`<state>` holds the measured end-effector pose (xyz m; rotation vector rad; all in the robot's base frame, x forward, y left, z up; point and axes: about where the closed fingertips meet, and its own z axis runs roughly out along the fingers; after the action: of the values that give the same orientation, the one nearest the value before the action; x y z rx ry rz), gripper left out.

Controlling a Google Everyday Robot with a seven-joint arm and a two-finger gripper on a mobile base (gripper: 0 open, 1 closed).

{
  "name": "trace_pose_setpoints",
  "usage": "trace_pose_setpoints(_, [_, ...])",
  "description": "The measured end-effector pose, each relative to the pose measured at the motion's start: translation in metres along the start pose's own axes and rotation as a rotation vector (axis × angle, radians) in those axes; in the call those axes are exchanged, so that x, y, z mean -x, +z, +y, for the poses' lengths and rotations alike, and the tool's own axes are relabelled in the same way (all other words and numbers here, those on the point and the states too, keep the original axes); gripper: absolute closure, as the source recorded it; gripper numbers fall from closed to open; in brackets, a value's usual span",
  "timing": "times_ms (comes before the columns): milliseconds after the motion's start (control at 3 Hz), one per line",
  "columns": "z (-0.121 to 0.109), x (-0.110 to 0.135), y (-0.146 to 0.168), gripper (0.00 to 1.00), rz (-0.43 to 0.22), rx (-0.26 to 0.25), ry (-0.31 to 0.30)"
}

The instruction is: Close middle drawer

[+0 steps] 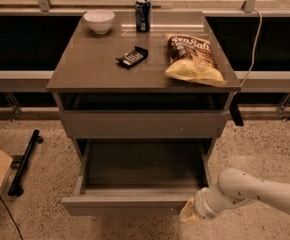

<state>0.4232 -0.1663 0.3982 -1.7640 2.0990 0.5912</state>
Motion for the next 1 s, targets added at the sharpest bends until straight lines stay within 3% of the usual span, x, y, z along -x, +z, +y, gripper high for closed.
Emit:
trace_pose_setpoints(333, [-0.011, 0.003, 0.003, 1.0, -0.009, -0.017, -0.013])
trace_pose_setpoints(1000, [-0.067, 0.016, 0.008, 1.0, -0.025, -0.08, -0.049])
